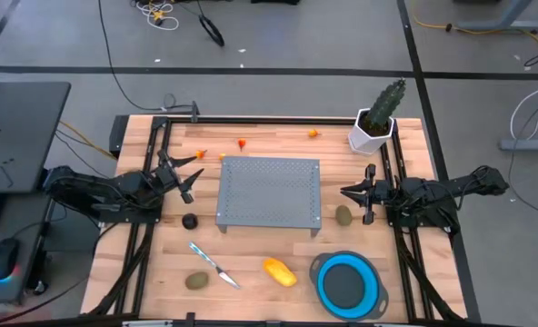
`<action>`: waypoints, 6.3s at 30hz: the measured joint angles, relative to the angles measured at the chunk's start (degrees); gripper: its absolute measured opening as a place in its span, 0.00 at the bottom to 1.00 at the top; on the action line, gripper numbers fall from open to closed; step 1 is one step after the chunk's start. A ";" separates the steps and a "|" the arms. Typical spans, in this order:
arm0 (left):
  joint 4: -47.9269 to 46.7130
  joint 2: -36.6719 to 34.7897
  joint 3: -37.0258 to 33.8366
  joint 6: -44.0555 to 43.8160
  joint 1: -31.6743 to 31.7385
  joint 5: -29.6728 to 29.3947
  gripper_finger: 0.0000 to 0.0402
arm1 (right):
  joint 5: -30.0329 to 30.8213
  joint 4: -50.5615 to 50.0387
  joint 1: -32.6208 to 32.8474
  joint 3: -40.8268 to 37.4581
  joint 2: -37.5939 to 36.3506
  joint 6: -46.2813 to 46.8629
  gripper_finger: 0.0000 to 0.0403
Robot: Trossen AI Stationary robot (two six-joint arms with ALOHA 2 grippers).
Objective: Pick & Place Fruit
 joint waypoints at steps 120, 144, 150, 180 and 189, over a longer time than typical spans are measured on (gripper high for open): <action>1.16 0.00 0.00 -21.47 0.11 1.14 0.52 | -8.50 12.98 -0.02 -0.02 0.00 7.53 0.12; 2.41 0.00 -0.02 -30.48 0.12 8.01 0.48 | 9.14 24.41 -0.02 -0.02 0.31 12.88 0.12; 9.37 0.00 -0.02 -24.89 0.11 7.34 0.27 | 13.13 19.36 -0.02 -0.02 0.40 12.64 0.12; 10.48 0.04 1.68 -25.75 0.09 18.59 0.01 | -11.36 24.15 6.52 -0.02 12.36 27.65 0.12; 10.51 0.04 1.77 -30.52 -0.54 18.70 0.03 | -10.70 34.39 9.81 5.73 25.90 16.82 0.12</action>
